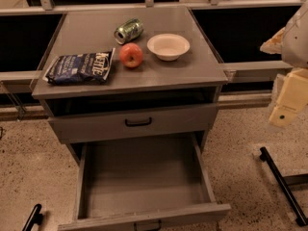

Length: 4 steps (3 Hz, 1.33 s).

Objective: Place apple into middle drawer

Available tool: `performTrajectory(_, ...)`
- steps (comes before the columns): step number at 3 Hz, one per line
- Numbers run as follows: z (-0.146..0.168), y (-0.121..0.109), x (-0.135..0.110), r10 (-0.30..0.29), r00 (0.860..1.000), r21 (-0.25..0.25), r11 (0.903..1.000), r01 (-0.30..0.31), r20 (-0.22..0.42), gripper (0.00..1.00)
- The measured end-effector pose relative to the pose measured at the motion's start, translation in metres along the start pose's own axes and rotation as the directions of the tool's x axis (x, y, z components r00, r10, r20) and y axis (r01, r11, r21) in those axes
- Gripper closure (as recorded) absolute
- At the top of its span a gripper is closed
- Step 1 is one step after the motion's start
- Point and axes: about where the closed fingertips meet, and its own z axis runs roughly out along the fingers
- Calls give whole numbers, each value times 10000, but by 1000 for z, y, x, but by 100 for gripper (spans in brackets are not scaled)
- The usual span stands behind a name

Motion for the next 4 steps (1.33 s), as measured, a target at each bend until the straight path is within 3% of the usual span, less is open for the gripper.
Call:
performTrajectory(1,0,0,0,0,10000,0,10000,0,0,0)
performTrajectory(2,8,-10,-41,-1064,9943,270,9940,1061,100,0)
performTrajectory(3,29,-4,-117,-3139,9482,387,9492,3122,490,0)
performTrajectory(4,32,0,-134,-3580,9318,405,9336,3561,596,0)
